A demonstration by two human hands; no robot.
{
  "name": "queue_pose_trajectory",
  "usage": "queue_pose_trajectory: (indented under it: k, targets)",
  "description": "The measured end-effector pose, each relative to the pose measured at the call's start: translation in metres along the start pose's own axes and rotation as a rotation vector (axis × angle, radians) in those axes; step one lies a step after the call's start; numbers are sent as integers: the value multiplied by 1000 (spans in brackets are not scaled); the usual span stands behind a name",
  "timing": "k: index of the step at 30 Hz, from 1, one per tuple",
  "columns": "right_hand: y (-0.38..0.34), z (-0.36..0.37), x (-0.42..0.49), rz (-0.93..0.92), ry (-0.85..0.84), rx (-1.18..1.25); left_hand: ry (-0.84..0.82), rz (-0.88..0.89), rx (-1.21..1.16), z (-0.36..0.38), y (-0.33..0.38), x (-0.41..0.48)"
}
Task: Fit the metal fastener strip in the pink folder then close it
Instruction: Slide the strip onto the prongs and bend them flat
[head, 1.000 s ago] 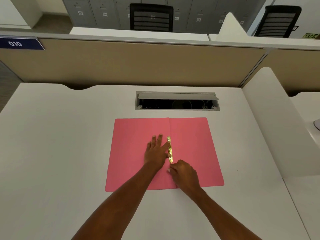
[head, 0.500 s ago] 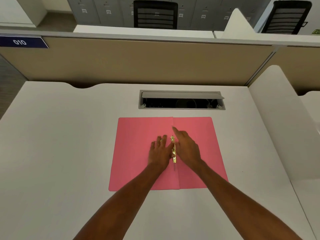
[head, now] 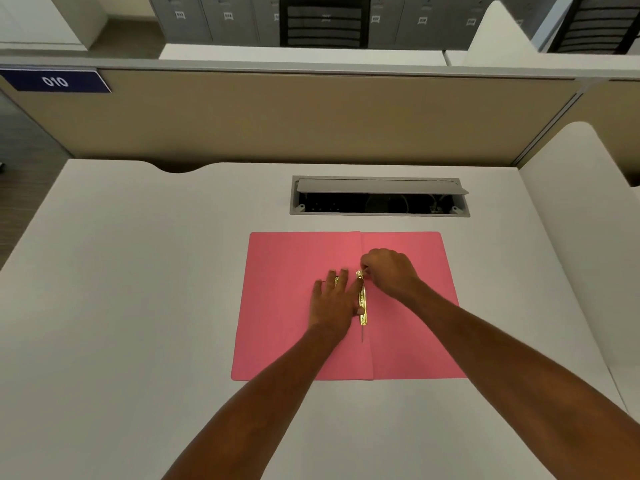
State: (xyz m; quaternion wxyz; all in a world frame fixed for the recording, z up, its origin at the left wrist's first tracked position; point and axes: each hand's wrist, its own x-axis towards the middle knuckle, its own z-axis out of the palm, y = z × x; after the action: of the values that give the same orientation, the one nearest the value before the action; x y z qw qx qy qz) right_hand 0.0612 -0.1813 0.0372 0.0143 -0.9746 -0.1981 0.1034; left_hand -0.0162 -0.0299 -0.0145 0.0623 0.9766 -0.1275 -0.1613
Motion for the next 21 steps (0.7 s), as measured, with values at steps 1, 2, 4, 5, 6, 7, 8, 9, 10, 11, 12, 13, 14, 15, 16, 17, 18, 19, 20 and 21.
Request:
queue_pose_trajectory:
  k: [1, 2, 4, 5, 6, 7, 8, 9, 10, 11, 12, 13, 14, 15, 16, 17, 18, 19, 20, 21]
  targets:
    - [0, 0, 1, 2, 1, 4, 5, 2, 3, 1, 0, 0]
    - [0, 1, 3, 5, 0, 6, 9, 5, 5, 2, -1, 0]
    - [-1, 2, 5, 12, -4, 2, 12, 10, 10, 3, -2, 0]
    - [-2, 3, 6, 16, -8, -7, 13, 11, 11, 4, -2, 0]
    - [-3, 3, 8, 19, -11, -11, 13, 11, 12, 5, -2, 0]
    - [-3, 3, 10, 20, -13, -11, 15, 9, 10, 5, -3, 0]
    - [-4, 4, 11, 19, -14, -9, 16, 9, 6, 6, -3, 0]
    - [-5, 4, 12, 16, -16, -7, 17, 10, 1, 6, -3, 0]
    - [-6, 4, 14, 15, -19, -5, 20, 12, -3, 7, -3, 0]
    - [-7, 5, 15, 14, -22, -1, 22, 13, -9, 7, -3, 0]
    - [-7, 6, 16, 21, -25, 9, 25, 11, -17, 7, -3, -1]
    - [-6, 8, 17, 36, -27, 27, 25, 9, -24, 6, -2, -1]
    - [-6, 9, 19, 60, -29, 54, 22, 7, -29, 6, -2, -1]
    - [-5, 11, 20, 91, -29, 96, 21, 8, -33, 5, -2, -2]
    - [-3, 11, 20, 131, -27, 155, 19, 9, -36, 4, -1, -2]
    - [-1, 13, 21, 175, -24, 222, 16, 8, -37, 4, -2, -2]
    - [1, 13, 22, 218, -20, 282, 12, 6, -36, 2, -2, -2]
    - [4, 15, 22, 255, -19, 332, 7, 5, -35, 1, -2, -2]
    - [6, 16, 22, 286, -21, 376, 2, 4, -36, 0, -3, -2]
    - [7, 17, 22, 314, -19, 419, -3, 4, -34, 0, -3, -1]
